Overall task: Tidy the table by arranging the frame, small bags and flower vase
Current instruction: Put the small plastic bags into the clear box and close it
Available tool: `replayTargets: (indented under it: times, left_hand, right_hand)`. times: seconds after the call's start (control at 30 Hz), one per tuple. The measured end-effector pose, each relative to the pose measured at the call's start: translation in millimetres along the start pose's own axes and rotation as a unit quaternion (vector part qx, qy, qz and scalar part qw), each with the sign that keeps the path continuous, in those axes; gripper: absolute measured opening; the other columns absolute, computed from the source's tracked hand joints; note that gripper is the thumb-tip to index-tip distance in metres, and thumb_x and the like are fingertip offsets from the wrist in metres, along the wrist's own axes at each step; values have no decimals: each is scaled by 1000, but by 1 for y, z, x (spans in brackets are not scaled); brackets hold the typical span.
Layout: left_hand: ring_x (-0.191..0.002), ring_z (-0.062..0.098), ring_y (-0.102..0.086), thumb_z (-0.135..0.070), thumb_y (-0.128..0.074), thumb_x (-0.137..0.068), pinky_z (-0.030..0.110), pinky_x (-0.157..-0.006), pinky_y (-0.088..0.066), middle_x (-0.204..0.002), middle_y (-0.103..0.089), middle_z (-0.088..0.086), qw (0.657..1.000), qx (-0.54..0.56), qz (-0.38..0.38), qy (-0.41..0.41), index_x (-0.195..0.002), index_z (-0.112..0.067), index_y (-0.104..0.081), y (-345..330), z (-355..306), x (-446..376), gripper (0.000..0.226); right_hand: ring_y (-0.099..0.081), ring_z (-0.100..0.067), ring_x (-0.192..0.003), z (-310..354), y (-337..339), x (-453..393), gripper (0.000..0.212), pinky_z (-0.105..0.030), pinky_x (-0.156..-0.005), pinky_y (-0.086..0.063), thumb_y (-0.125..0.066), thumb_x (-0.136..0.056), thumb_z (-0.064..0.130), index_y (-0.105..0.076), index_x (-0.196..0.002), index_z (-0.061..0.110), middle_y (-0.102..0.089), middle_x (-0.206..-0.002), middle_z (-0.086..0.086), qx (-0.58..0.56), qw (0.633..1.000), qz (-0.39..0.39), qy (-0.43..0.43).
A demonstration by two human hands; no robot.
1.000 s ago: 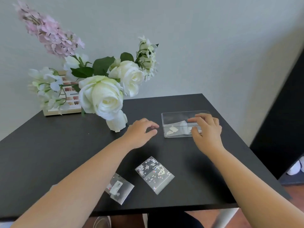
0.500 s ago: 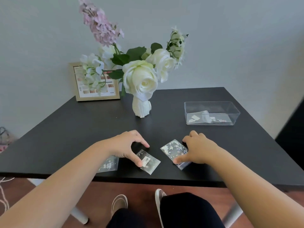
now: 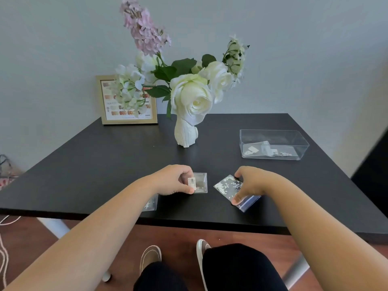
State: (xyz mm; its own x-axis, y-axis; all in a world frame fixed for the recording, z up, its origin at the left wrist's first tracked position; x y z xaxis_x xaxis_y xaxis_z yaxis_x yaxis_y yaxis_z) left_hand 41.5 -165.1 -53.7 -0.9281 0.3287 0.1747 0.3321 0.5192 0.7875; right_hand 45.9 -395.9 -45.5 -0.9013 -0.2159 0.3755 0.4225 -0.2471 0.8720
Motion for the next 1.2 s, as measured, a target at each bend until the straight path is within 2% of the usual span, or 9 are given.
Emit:
replayTargets:
  times: [0.27,0.47,0.6,0.7,0.77,0.9,1.03,1.13,1.2]
  left_hand:
    - [-77,3,-64,-30,-80,-77,32,-80,-51,-87,-71,-14,999,40,-36,8,-84,-33,-62,0,1,-3,19]
    - [-85,10,-68,-27,-78,-80,37,-85,-51,-88,-73,-14,997,60,-45,16,-87,-28,-62,-1,7,-1,17]
    - [-93,19,-67,-25,-69,-89,38,-86,-50,-94,-73,-10,995,80,-52,14,-90,-27,-63,0,2,-3,7]
    - [-90,15,-65,-21,-59,-95,33,-83,-49,-98,-72,-12,992,103,-63,20,-95,-27,-64,2,-3,-9,8]
    - [-81,10,-62,-20,-54,-97,27,-74,-49,-97,-70,-16,992,105,-70,20,-98,-32,-65,2,-12,-15,16]
    - [-88,9,-65,-20,-55,-97,24,-75,-56,-98,-69,-17,985,137,-100,-22,-96,-46,-67,5,-44,-32,29]
    - [-77,5,-63,-18,-66,-90,23,-70,-55,-85,-68,-16,972,148,-161,-83,-96,-45,-70,6,-86,-54,28]
    - [-78,-2,-62,-20,-66,-90,6,-64,-44,-86,-69,-18,961,134,-208,-124,-95,-41,-71,7,-122,-71,22]
    - [-83,-5,-60,-17,-62,-93,2,-67,-41,-92,-68,-19,952,131,-236,-143,-94,-38,-70,10,-143,-83,23]
  right_hand:
    - [-56,-27,-104,2,3,4,66,-36,-86,-50,-89,-59,41,-55,-114,25,-47,-124,-6,21,999,30,6]
    - [-58,-21,-96,-4,-1,1,60,-37,-85,-50,-88,-57,26,-54,-106,33,-53,-110,2,-98,993,-22,56]
    - [-60,-5,-72,-18,6,0,24,-23,-67,-49,-80,-70,16,-72,-86,33,-65,-89,8,-181,976,-72,99]
    - [-47,0,-52,-28,24,4,25,-20,-61,-43,-68,-85,13,-74,-86,37,-67,-73,12,-206,960,-135,137]
    - [-49,0,-53,-38,43,8,38,-21,-60,-43,-60,-89,7,-64,-103,42,-72,-75,12,-227,944,-188,148]
    - [-60,-2,-67,-63,90,14,57,-18,-58,-43,-56,-87,4,-38,-128,40,-74,-79,12,-223,912,-311,149]
    - [-53,-20,-87,-89,132,8,27,-31,-70,-41,-49,-91,8,-58,-109,26,-70,-82,9,-126,886,-428,126]
    - [-50,-30,-93,-108,145,-5,26,-38,-76,-41,-46,-93,10,-68,-99,23,-55,-71,13,-51,881,-458,111]
    - [-48,-29,-98,-121,146,-18,27,-36,-80,-34,-45,-94,14,-68,-99,28,-58,-79,11,-44,892,-442,88]
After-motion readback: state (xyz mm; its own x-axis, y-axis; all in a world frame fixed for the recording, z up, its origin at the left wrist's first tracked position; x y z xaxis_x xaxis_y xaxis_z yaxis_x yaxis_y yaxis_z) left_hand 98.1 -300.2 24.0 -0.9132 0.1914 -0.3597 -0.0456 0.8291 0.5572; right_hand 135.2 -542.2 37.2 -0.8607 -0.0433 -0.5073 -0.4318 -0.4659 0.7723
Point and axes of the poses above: each hand's wrist, its own x-axis away from the middle knuckle, its own y-axis out of the back of the hand, z = x × y, the point moved 7 cm from there along -x, towards the middle knuckle
